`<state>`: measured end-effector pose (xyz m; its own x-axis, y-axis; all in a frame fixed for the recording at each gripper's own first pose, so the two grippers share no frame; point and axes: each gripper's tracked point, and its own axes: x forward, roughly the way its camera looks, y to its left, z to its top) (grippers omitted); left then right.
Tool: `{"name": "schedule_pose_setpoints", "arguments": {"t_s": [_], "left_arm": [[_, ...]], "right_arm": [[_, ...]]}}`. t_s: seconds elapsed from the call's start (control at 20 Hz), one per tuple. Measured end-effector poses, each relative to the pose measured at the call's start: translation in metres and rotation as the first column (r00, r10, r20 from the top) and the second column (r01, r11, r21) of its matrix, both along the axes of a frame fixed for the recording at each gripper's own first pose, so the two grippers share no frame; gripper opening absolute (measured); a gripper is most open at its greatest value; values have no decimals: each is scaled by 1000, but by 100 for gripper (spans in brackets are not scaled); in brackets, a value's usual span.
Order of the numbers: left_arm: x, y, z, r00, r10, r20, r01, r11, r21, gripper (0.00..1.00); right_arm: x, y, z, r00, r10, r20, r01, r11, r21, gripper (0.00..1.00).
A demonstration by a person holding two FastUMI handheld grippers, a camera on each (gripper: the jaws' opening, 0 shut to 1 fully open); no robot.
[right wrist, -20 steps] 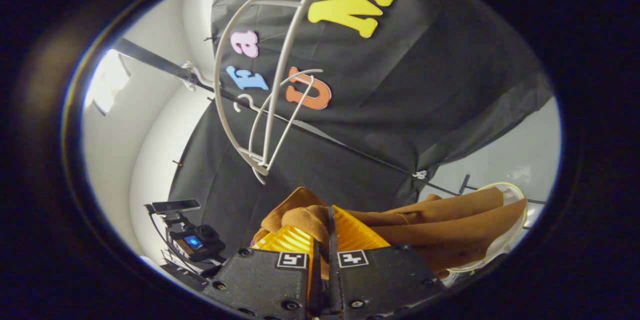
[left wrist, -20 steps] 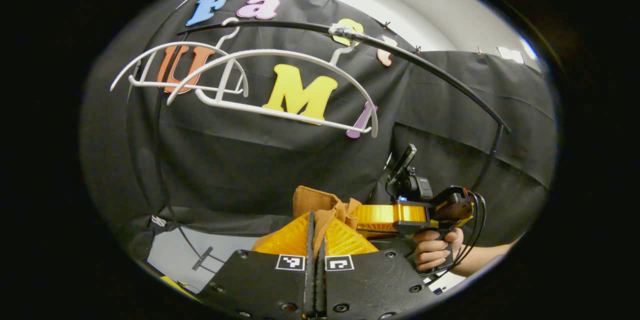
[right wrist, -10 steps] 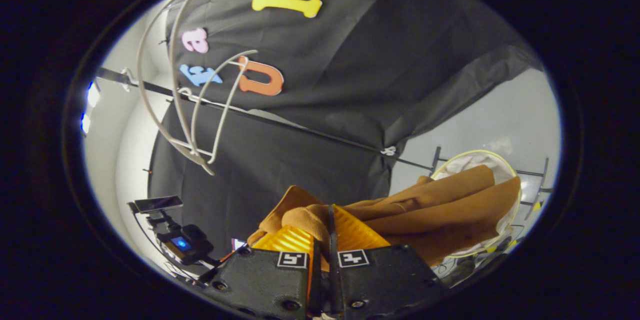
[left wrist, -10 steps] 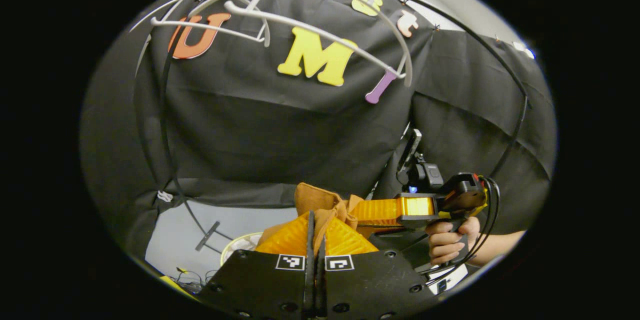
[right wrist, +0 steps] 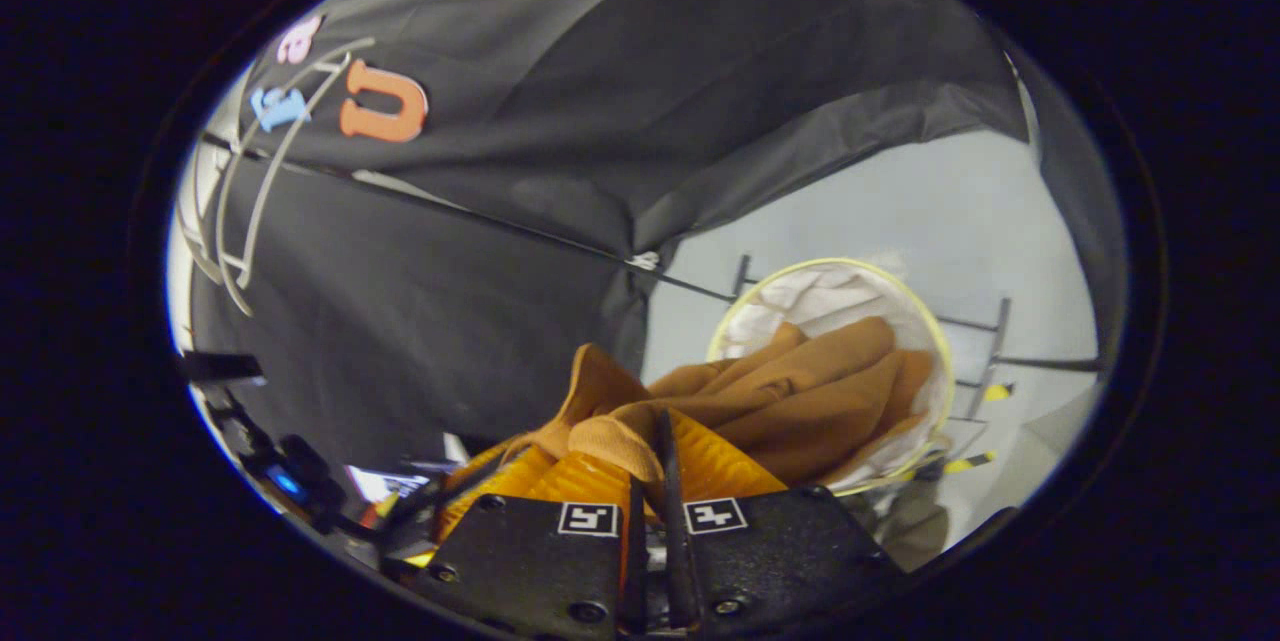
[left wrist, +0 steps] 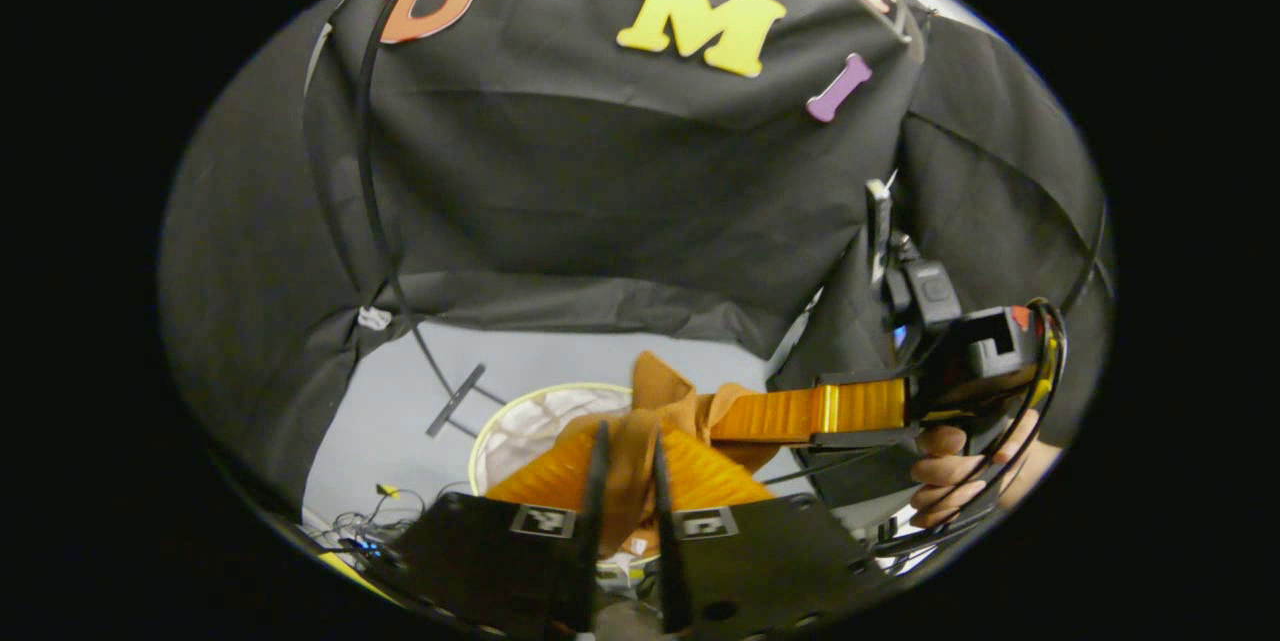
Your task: Grasp the clothes on the hanger with both hands and then place them into the laundry hamper below.
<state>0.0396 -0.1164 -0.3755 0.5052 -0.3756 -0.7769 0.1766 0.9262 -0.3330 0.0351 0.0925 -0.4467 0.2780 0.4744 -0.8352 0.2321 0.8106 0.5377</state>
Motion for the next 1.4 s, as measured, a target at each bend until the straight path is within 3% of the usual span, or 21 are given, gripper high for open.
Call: {"name": "schedule_pose_setpoints", "arguments": {"t_s": [0.05,0.15,0.25,0.4,0.45,0.6,0.7,0.95,1.15,1.25,1.3,1.4], "left_arm": [[0,0,-2,1000,0,-9,0,1000,10,48],[0,-2,-5,1000,-1,-20,1,1000,28,74],[-3,1,-7,1000,9,-21,-8,999,46,99],[-3,2,-3,999,29,-31,-28,999,42,95],[-4,3,-2,999,34,-35,-33,998,47,96],[-12,14,2,998,52,-35,-49,995,83,97],[-16,22,3,997,68,-42,-63,992,109,97],[-24,38,29,996,88,-20,-84,985,154,97],[-16,43,64,995,92,43,-98,982,159,100],[-8,44,88,991,94,91,-108,982,154,92],[-6,47,99,988,96,120,-114,982,149,97],[2,50,124,978,99,184,-128,980,155,92]], "right_arm": [[-8,-13,-12,998,60,-7,-60,994,-87,6],[-7,-10,-5,994,109,0,-108,987,-116,26],[1,-15,0,994,108,16,-105,986,-132,29],[-5,-28,3,990,138,39,-127,969,-213,43],[0,-34,0,989,135,52,-119,962,-246,46],[2,-57,0,988,129,88,-92,937,-337,69],[-5,-77,11,986,115,121,-57,915,-399,76],[-8,-101,60,956,116,270,34,870,-492,76],[-2,-110,108,896,110,430,128,864,-488,76],[2,-117,137,855,111,507,185,848,-497,76],[6,-121,152,832,114,542,213,838,-502,76],[10,-131,190,784,124,609,261,823,-504,76]]}}
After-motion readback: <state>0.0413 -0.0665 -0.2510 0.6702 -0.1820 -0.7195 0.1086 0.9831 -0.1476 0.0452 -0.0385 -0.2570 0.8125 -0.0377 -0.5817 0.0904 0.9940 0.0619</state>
